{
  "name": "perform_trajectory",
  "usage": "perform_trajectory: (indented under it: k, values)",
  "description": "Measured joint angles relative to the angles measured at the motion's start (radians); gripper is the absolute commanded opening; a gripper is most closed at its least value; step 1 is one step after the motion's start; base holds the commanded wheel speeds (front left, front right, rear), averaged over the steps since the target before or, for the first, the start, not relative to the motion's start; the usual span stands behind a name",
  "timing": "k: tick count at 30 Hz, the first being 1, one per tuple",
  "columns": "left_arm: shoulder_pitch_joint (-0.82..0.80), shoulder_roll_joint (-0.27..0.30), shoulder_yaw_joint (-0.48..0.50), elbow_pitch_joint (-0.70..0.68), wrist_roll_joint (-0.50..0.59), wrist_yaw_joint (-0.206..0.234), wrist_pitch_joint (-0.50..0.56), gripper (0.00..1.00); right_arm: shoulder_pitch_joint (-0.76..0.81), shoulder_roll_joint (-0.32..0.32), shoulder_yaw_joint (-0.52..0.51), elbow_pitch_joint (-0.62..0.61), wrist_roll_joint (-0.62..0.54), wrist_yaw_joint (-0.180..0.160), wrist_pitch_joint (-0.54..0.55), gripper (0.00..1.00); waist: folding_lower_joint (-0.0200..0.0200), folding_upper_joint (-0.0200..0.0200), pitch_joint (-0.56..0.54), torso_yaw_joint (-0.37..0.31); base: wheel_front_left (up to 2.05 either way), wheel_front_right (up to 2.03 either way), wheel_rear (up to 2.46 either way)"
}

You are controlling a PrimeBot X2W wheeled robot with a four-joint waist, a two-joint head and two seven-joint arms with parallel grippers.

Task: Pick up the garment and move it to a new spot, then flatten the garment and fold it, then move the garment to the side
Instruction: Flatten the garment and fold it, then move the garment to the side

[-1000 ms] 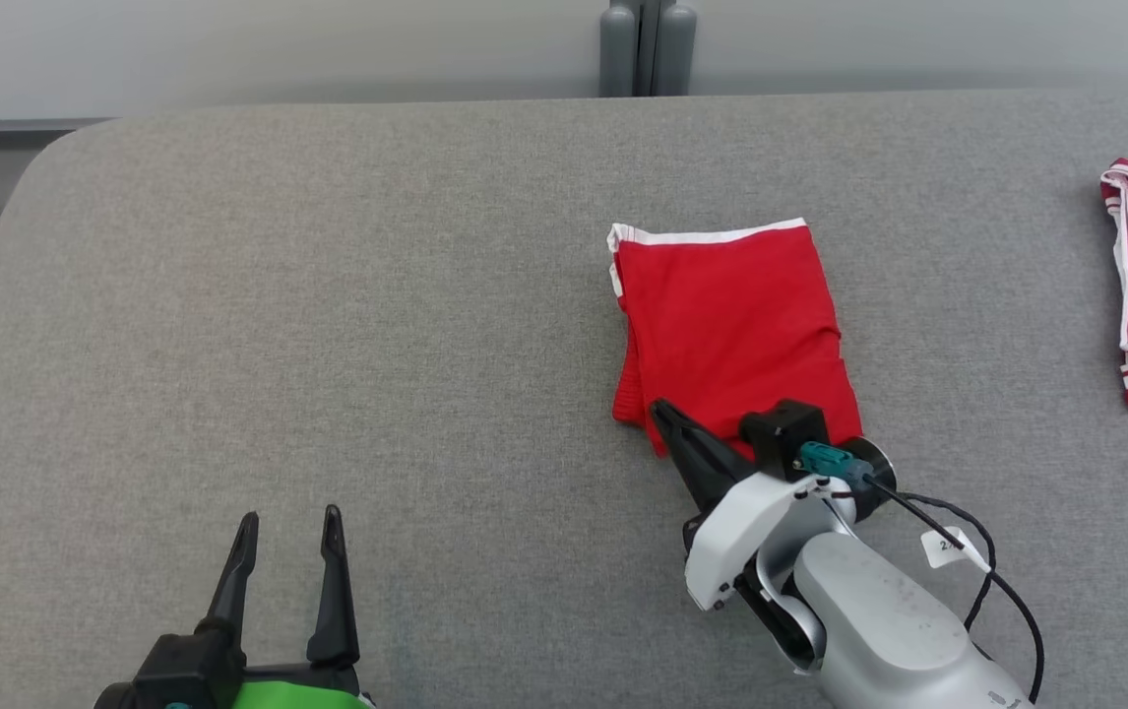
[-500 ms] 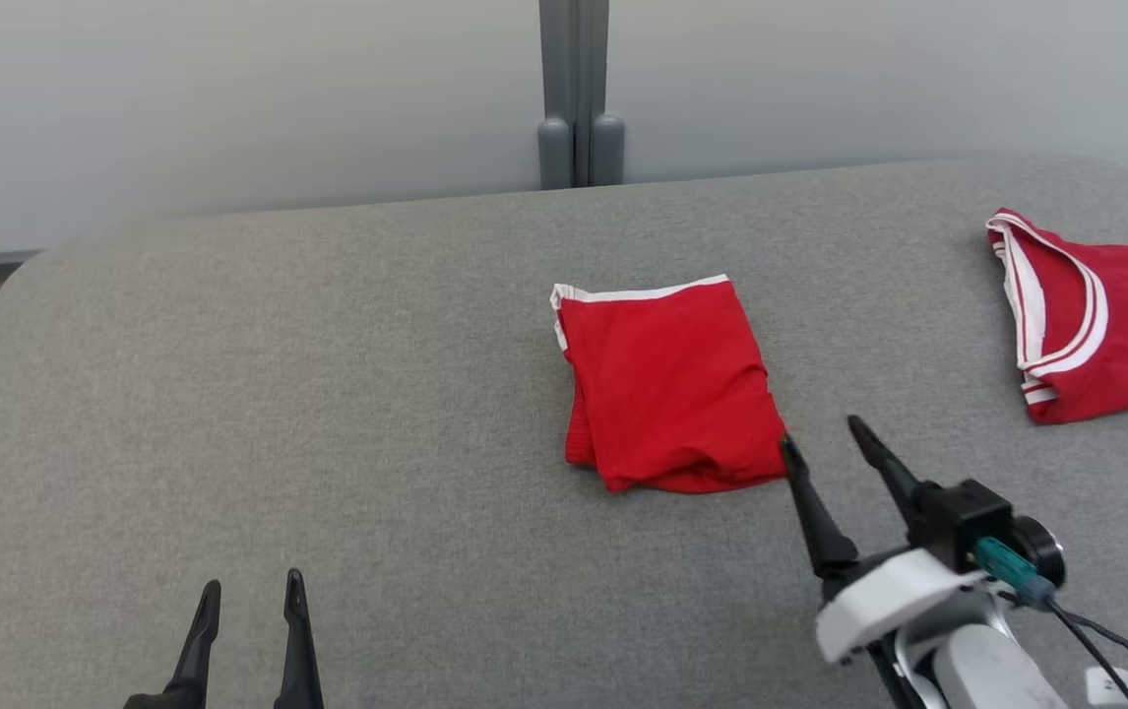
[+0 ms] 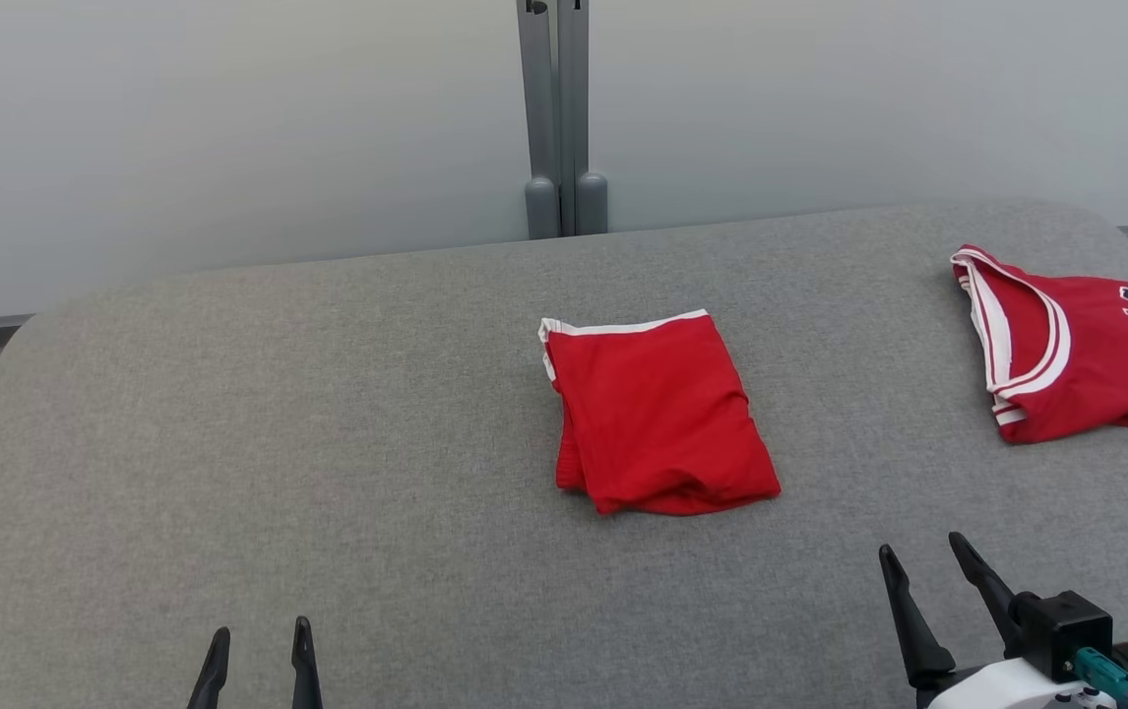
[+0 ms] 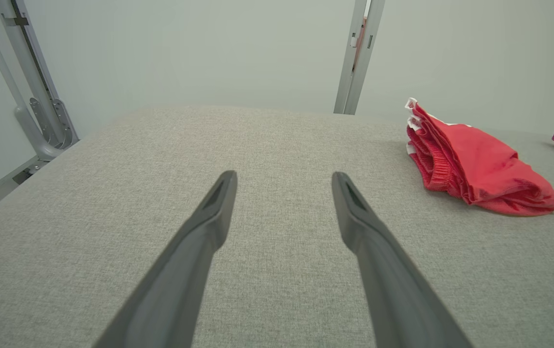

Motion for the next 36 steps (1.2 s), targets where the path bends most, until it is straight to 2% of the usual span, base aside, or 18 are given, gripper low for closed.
perform_trajectory:
  k: [14, 36]
  values:
    - [0.005, 0.000, -0.004, 0.014, 0.006, -0.002, 0.000, 1.00, -0.032, 0.005, 0.005, -0.001, -0.001, 0.000, 0.000, 1.00, 0.0000, 0.0000, -0.001, 0.027, 0.00, 0.00, 0.00]
    - [0.002, 0.000, 0.006, 0.016, 0.015, -0.019, 0.000, 1.00, -0.034, 0.009, 0.006, 0.006, -0.003, 0.000, 0.000, 1.00, 0.0000, 0.0000, -0.001, 0.019, 0.00, 0.00, 0.00]
